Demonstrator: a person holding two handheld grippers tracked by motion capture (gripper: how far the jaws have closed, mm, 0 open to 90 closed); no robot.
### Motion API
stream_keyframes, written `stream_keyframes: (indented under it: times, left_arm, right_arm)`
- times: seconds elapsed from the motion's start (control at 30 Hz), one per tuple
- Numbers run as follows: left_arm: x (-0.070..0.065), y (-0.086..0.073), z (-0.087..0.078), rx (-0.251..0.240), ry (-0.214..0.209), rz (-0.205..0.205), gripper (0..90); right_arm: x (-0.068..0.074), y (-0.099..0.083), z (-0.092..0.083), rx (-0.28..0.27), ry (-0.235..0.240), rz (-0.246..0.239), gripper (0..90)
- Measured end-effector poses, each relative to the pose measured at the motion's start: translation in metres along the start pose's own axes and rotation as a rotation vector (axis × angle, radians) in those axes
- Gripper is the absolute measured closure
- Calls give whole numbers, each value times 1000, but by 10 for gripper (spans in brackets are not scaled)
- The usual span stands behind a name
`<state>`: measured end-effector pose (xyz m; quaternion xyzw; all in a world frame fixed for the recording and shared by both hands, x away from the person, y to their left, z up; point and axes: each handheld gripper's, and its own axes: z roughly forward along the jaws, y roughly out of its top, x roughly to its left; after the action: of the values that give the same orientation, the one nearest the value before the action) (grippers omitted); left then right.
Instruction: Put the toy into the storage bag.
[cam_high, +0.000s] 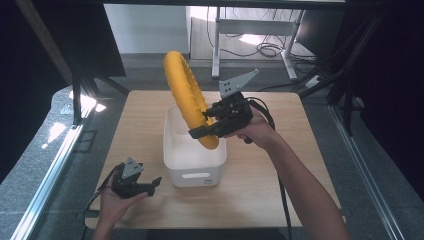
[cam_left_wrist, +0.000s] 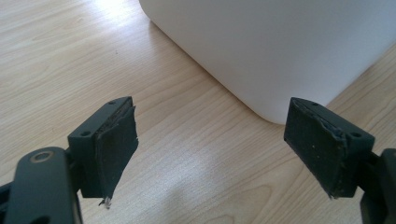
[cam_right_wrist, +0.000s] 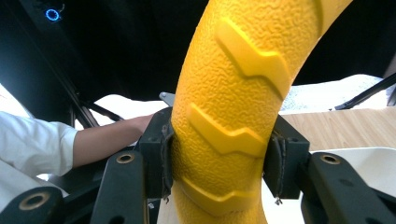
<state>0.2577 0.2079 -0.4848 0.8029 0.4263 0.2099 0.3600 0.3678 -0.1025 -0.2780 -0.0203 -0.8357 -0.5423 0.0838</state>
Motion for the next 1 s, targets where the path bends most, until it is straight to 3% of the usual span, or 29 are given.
stream_keyframes:
  times: [1.0]
  left_arm:
    - [-3, -2, 0, 8, 6, 4, 172]
  right_arm:
    - [-7, -18, 15, 52, 70, 20, 515]
